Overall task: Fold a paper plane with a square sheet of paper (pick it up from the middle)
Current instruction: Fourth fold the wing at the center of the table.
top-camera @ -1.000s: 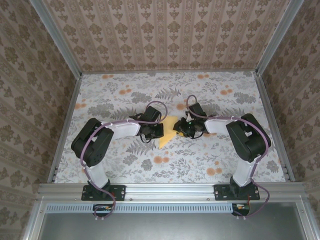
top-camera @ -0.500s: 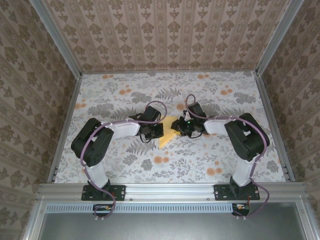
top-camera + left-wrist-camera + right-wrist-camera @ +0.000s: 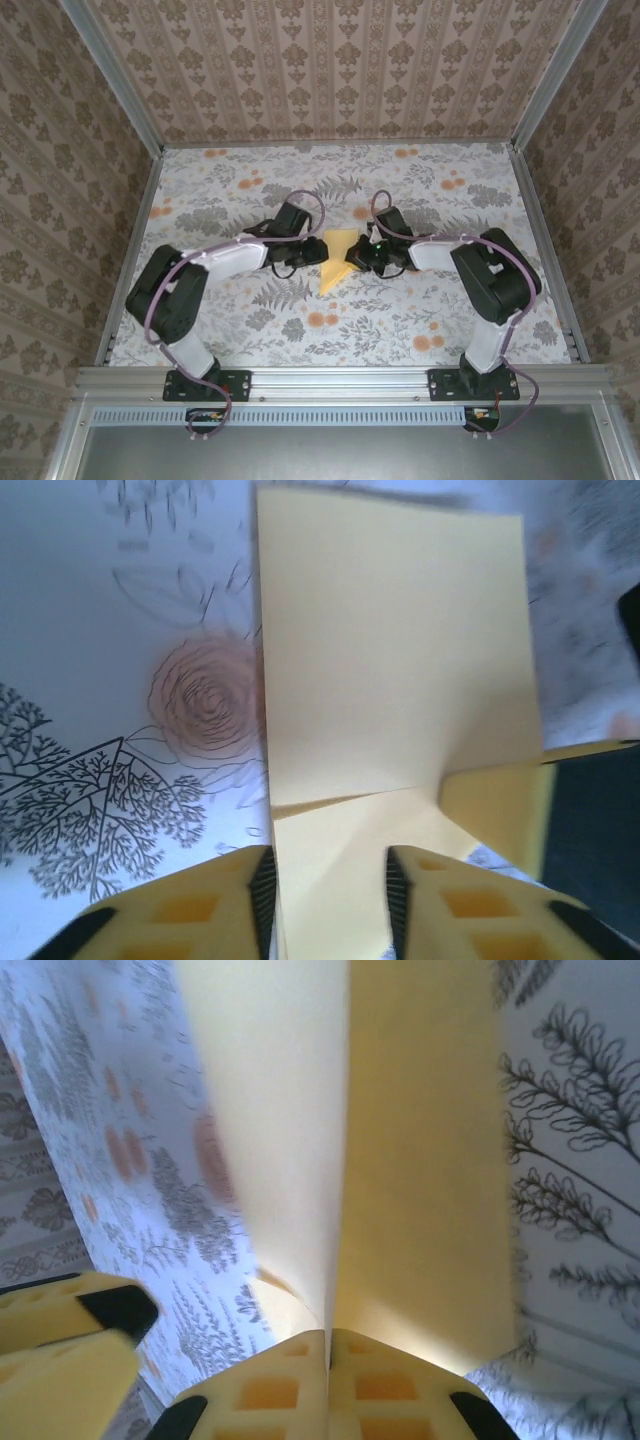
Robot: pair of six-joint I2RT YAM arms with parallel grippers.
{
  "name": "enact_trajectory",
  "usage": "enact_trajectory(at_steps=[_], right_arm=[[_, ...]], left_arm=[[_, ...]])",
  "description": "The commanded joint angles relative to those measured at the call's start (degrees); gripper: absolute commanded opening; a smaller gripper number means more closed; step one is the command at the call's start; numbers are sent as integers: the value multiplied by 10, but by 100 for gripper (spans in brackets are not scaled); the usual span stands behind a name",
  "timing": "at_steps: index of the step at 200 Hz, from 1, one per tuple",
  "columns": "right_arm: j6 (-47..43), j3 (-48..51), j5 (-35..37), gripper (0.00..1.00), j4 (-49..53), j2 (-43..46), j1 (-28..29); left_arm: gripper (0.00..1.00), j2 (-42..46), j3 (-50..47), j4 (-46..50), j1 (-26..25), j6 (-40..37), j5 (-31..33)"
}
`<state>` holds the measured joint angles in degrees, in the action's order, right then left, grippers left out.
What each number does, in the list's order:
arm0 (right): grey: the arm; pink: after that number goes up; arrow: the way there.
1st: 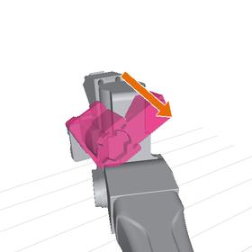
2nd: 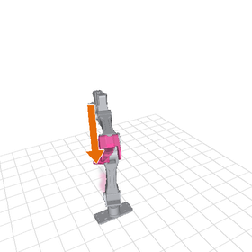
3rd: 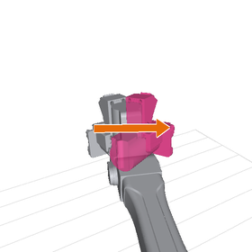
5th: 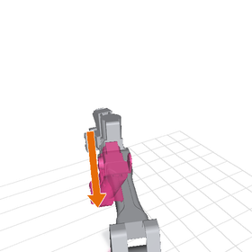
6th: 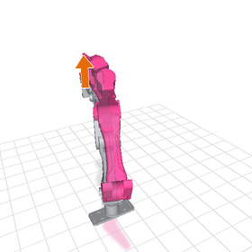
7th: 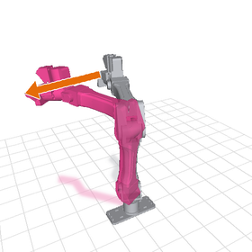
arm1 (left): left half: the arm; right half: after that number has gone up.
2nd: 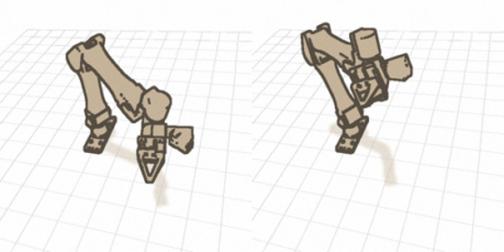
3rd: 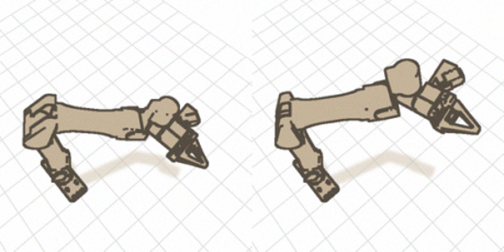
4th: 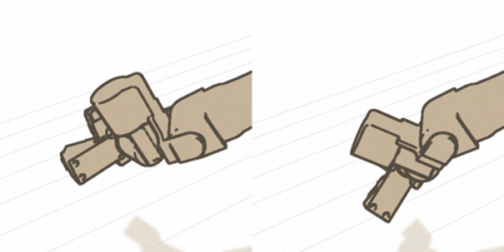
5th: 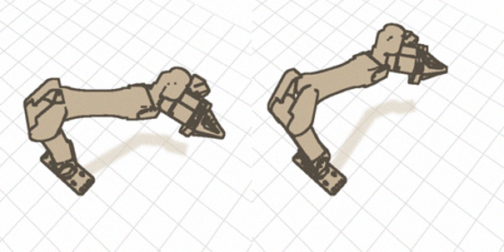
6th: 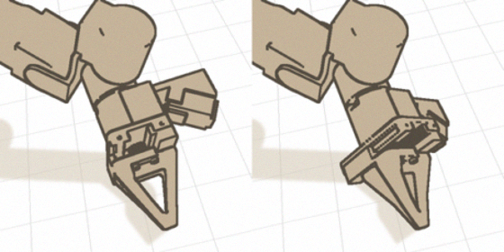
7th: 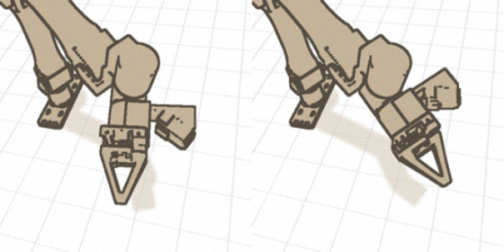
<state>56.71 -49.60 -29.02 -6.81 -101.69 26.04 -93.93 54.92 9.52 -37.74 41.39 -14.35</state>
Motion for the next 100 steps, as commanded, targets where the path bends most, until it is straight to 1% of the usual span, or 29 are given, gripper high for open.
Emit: enact_trajectory(at_steps=[1, 30, 41, 61, 82, 100], right_arm=[[-28, -4, 69, 0, 68, 72, 3], [-23, -14, 127, 0, 141, 131, 2], [-6, -13, 147, 0, 164, 146, 2], [38, -6, 183, 0, 198, 165, 5], [89, -1, 201, 0, 213, 162, 8], [131, 0, 193, 0, 212, 145, 7]], left_arm=[[48, 67, -22, -22, 17, -30, -3], [71, 130, -57, -56, 39, -55, -7], [78, 146, -69, -72, 43, -67, -10], [90, 157, -91, -108, 41, -111, -23], [99, 150, -118, -161, 27, -167, -39], [100, 140, -133, -200, 2, -211, -42]])
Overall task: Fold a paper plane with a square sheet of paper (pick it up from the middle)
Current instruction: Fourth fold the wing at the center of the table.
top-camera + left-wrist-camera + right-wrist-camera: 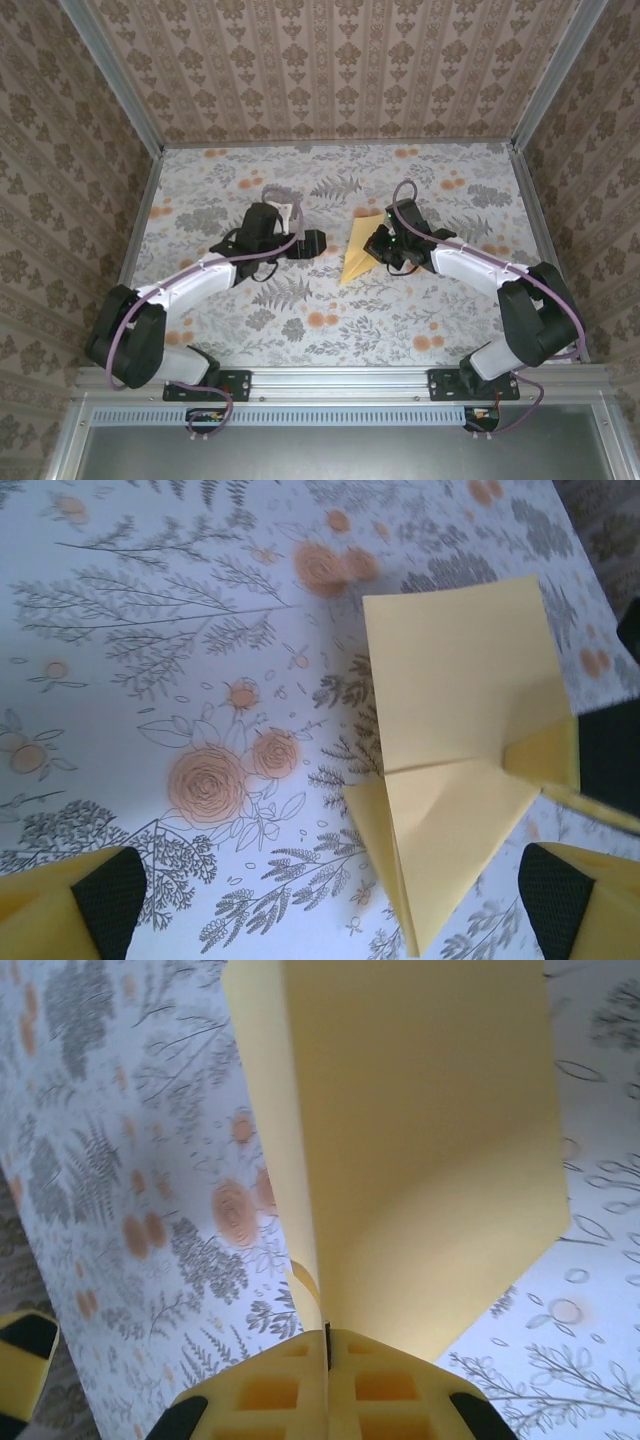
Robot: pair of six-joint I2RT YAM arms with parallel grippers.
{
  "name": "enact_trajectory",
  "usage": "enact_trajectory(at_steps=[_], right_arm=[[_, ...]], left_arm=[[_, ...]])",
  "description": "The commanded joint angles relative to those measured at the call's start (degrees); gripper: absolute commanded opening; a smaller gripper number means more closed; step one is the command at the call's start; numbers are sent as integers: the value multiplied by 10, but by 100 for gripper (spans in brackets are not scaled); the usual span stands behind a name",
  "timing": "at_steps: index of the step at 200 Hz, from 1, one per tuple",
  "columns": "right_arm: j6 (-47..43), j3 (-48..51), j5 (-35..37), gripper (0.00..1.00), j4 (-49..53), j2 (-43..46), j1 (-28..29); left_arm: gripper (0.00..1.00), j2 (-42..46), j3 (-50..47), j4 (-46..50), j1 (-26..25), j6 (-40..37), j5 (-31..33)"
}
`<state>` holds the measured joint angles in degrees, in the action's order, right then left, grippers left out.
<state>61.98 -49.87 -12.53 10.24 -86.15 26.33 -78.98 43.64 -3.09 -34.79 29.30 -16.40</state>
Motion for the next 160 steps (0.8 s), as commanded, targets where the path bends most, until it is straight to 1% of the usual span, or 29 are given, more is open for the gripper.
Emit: enact_trajectory(at_steps=[1, 30, 43, 65, 69, 78, 85, 115, 137, 160], right_arm=[[81, 3, 27, 0, 41, -11, 5], [128, -5, 12, 0, 36, -45, 6], [141, -16, 10, 0, 44, -59, 6], [158, -28, 9, 0, 57, -73, 6], [161, -30, 11, 0, 60, -73, 6], [169, -34, 13, 0, 68, -75, 6], [172, -38, 13, 0, 72, -76, 6], [181, -57, 9, 0, 96, -84, 6], [184, -66, -4, 0, 102, -96, 4], [185, -73, -14, 0, 107, -106, 2]], left_arm=[[100, -11, -22, -75, -28, -93, -21], [97, -36, -47, -152, -76, -150, 9], [95, -56, -52, -182, -84, -163, 2], [89, -97, -37, -188, -89, -189, -22], [87, -104, -43, -207, -92, -199, -28], [87, -114, -62, -257, -104, -221, -25], [87, -122, -65, -277, -109, -232, -26], [85, -161, -39, -265, -113, -269, -34], [82, -187, -25, -267, -116, -289, -56], [72, -216, -7, -253, -117, -302, -60]])
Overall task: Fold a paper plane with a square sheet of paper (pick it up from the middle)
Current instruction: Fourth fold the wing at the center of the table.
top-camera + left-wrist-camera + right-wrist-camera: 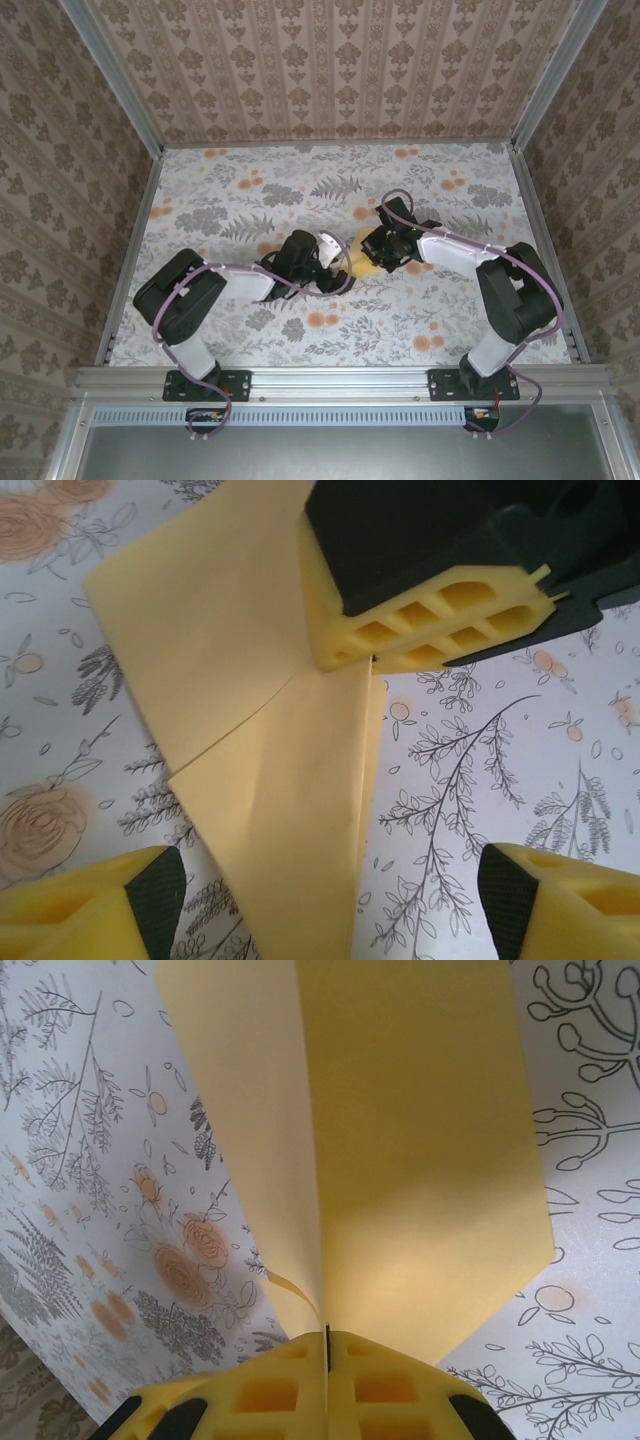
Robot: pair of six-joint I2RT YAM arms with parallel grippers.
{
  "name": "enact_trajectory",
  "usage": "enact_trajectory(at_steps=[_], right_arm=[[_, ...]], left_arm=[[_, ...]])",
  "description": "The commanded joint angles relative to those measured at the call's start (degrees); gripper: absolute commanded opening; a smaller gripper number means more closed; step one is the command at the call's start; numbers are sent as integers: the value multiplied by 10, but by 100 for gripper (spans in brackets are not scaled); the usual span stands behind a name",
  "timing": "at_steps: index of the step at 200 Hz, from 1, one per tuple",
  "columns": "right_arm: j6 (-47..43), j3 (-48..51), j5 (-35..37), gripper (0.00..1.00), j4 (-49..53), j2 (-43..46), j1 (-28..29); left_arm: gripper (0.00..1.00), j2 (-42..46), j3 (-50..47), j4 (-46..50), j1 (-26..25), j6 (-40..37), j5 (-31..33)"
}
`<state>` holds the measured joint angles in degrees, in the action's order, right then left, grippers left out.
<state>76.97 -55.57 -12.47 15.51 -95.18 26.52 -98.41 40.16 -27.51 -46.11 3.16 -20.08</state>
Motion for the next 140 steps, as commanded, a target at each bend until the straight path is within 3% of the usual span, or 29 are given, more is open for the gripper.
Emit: enact_trajectory(at_steps=[1, 87, 140], right_arm=[[35, -16, -14, 0, 54, -15, 0], [33, -24, -36, 0, 59, -26, -4], [32, -28, -54, 3, 57, -37, -4]], left_arm=[[72, -22, 29, -9, -4, -40, -23], [39, -68, 43, -34, -3, -42, -8], [29, -65, 43, -33, -3, -41, -9]])
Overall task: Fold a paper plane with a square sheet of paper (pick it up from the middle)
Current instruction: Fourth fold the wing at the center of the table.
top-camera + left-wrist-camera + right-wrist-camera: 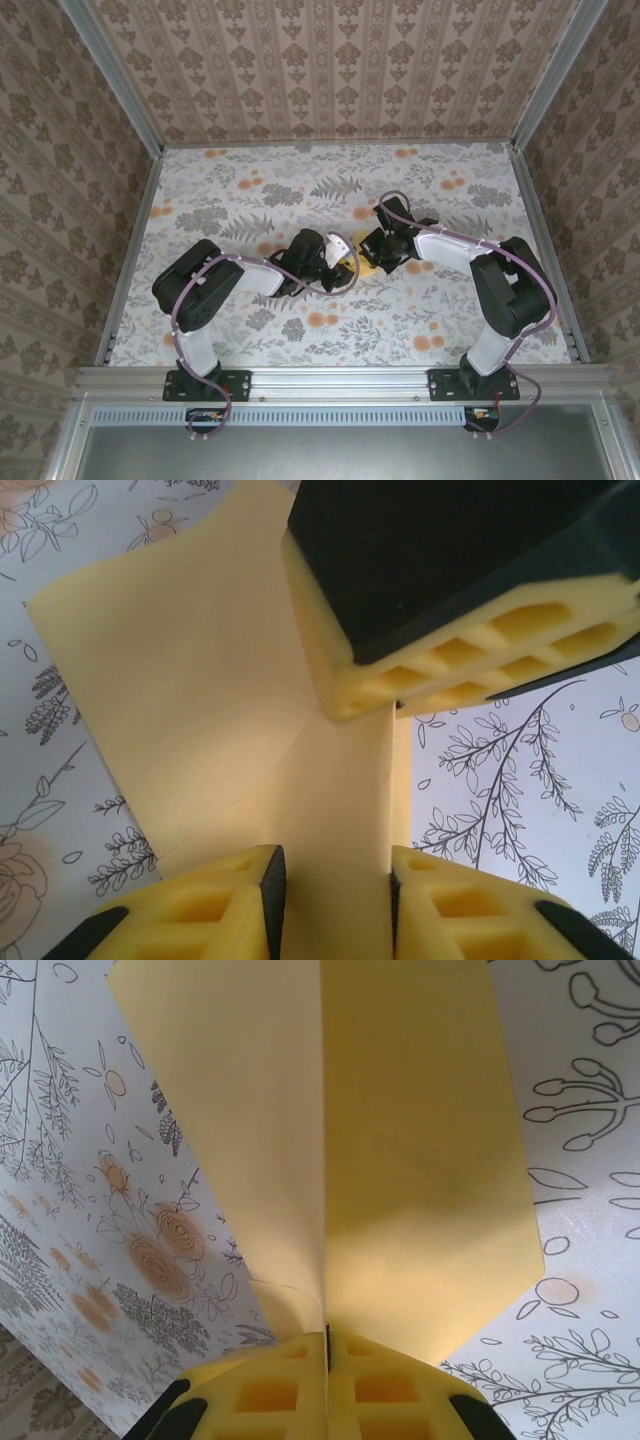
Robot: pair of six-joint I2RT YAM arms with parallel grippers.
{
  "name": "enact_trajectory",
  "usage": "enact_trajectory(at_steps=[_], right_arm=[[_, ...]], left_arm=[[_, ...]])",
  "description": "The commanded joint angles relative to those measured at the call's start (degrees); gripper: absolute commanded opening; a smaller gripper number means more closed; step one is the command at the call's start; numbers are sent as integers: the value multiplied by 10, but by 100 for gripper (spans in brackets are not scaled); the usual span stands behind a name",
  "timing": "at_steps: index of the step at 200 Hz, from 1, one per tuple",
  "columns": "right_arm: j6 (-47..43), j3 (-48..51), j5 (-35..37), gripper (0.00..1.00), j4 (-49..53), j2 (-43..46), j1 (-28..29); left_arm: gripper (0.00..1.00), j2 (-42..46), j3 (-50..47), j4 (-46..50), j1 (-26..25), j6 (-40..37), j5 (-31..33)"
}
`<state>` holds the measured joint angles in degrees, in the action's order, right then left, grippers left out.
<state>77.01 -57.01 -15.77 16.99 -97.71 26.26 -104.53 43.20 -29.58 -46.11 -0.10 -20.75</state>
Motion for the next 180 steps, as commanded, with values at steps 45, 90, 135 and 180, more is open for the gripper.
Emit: enact_trajectory(at_steps=[45, 90, 135, 180], right_arm=[[18, -8, -23, 27, 30, -2, -13], [-65, -12, -2, 55, 35, 47, -35], [-201, 30, -40, 60, -34, 76, -52], [-251, 96, -85, 57, -141, 94, -56]], left_arm=[[18, -7, 10, -10, 0, 2, -10], [14, -8, -6, -38, 12, 60, -25], [12, -14, -9, -50, 18, 155, -43], [12, -17, -8, -42, 21, 234, -50]])
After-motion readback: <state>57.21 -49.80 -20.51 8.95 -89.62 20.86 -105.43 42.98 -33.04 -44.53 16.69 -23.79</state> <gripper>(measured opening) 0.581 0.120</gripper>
